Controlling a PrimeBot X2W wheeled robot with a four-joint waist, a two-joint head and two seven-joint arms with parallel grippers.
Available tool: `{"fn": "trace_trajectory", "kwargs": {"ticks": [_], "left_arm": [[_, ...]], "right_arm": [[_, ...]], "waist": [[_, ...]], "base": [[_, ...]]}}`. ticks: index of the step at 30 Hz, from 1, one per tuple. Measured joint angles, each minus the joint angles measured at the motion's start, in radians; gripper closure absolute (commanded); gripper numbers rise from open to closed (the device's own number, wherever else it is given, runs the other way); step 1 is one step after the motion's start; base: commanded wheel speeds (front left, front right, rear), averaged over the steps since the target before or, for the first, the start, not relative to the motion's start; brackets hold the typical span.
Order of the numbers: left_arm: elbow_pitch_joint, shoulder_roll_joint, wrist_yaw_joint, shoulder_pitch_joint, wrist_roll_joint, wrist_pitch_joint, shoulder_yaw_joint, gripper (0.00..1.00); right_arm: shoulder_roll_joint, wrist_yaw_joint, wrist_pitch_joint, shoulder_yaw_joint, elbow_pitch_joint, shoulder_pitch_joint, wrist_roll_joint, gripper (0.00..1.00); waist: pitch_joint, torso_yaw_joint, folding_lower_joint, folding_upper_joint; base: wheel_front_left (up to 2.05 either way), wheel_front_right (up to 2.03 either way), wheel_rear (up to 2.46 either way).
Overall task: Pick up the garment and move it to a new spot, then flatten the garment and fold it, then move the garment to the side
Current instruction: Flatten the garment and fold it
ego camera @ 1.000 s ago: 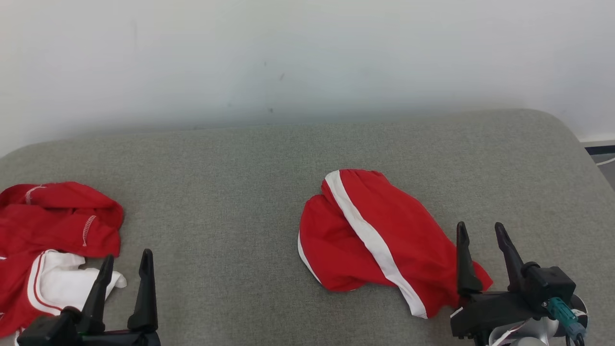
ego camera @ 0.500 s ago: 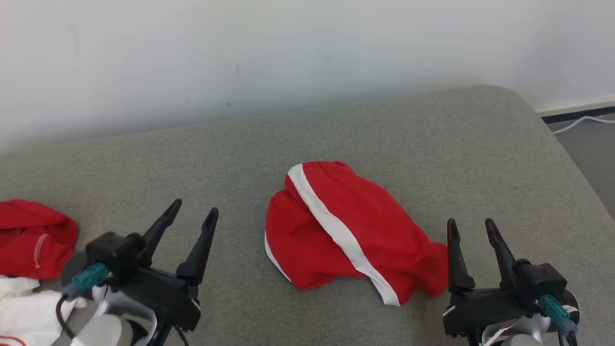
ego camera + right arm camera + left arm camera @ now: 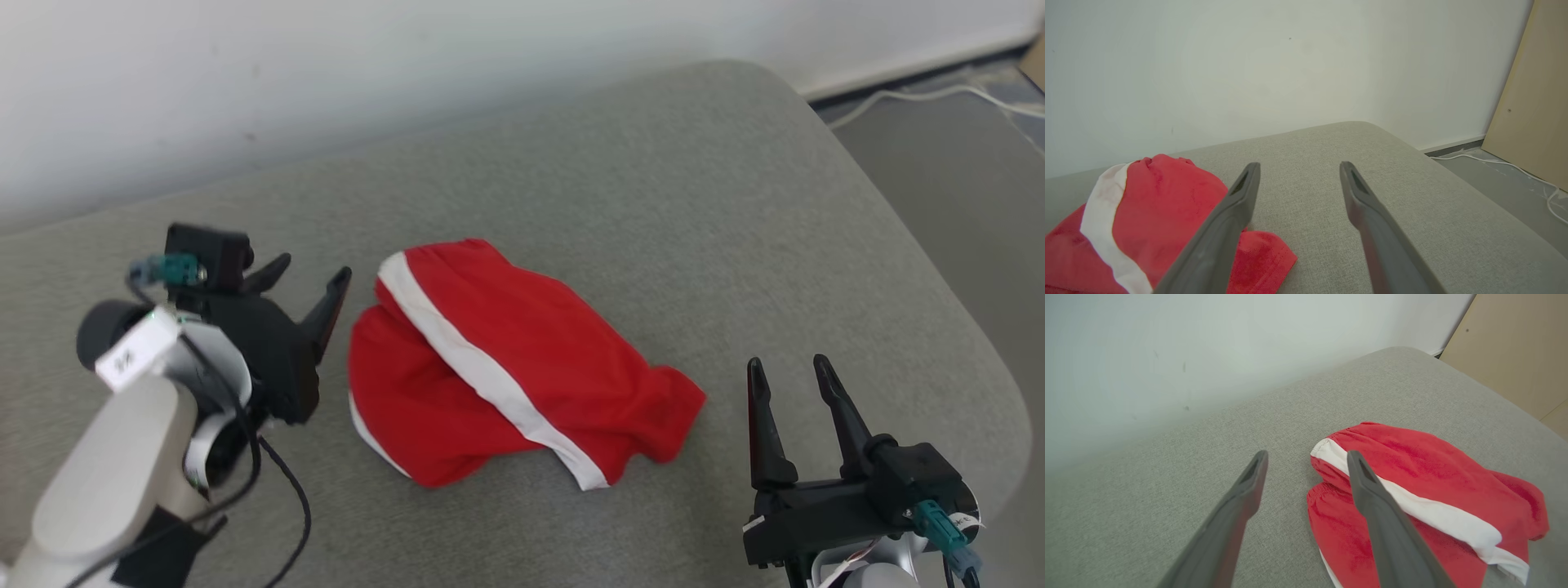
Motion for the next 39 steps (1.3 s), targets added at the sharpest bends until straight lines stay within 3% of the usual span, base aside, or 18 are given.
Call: {"fn": "trace_trajectory", "kwargs": {"ticks": [11, 22, 23, 24, 25, 26, 33, 39], "left_arm": [[0.123, 0.007, 0.01, -0.166, -0.002, 0.25, -0.002, 0.0], [0.22, -0.011, 0.007, -0.247, -0.001, 0.367, -0.031, 0.0], [0.224, -0.014, 0.007, -0.255, -0.002, 0.372, -0.033, 0.13], [0.226, -0.017, -0.001, -0.26, -0.002, 0.372, -0.033, 0.63], [0.229, -0.024, -0.001, -0.264, -0.006, 0.372, -0.033, 0.87], [0.231, -0.03, -0.002, -0.266, -0.01, 0.372, -0.034, 1.0], [0.24, -0.062, -0.008, -0.296, -0.012, 0.345, -0.031, 1.0], [0.225, -0.085, 0.046, -0.294, -0.012, 0.272, 0.005, 1.0]], "right_arm": [[0.001, -0.001, -0.006, 0.02, -0.03, -0.001, 0.002, 0.0], [0.002, -0.009, -0.009, 0.014, -0.032, -0.027, 0.03, 0.0], [0.002, -0.009, -0.01, 0.013, -0.032, -0.029, 0.03, 0.0], [0.002, -0.009, -0.01, 0.013, -0.031, -0.031, 0.03, 0.0], [0.002, -0.009, -0.01, 0.012, -0.03, -0.032, 0.03, 0.0], [0.003, -0.009, -0.01, 0.011, -0.03, -0.034, 0.03, 0.0], [0.003, -0.009, -0.01, -0.007, -0.02, -0.042, 0.029, 0.0], [-0.002, -0.01, -0.01, -0.042, -0.019, -0.042, 0.023, 0.0]], "waist": [[0.124, -0.114, 0.0, 0.0], [0.215, -0.159, 0.0, 0.0001], [0.216, -0.156, -0.0001, 0.0001], [0.215, -0.151, -0.0001, 0.0], [0.214, -0.147, -0.0001, 0.0001], [0.212, -0.142, -0.0001, 0.0001], [0.194, -0.103, -0.0002, 0.0], [0.177, -0.049, -0.0002, 0.0001]], "base": [[0.0, 0.0, 0.0], [0.0, 0.0, 0.0], [0.0, 0.0, 0.0], [0.0, 0.0, 0.0], [0.0, 0.0, 0.0], [0.0, 0.0, 0.0], [0.0, 0.0, 0.0], [0.0, 0.0, 0.0]]}}
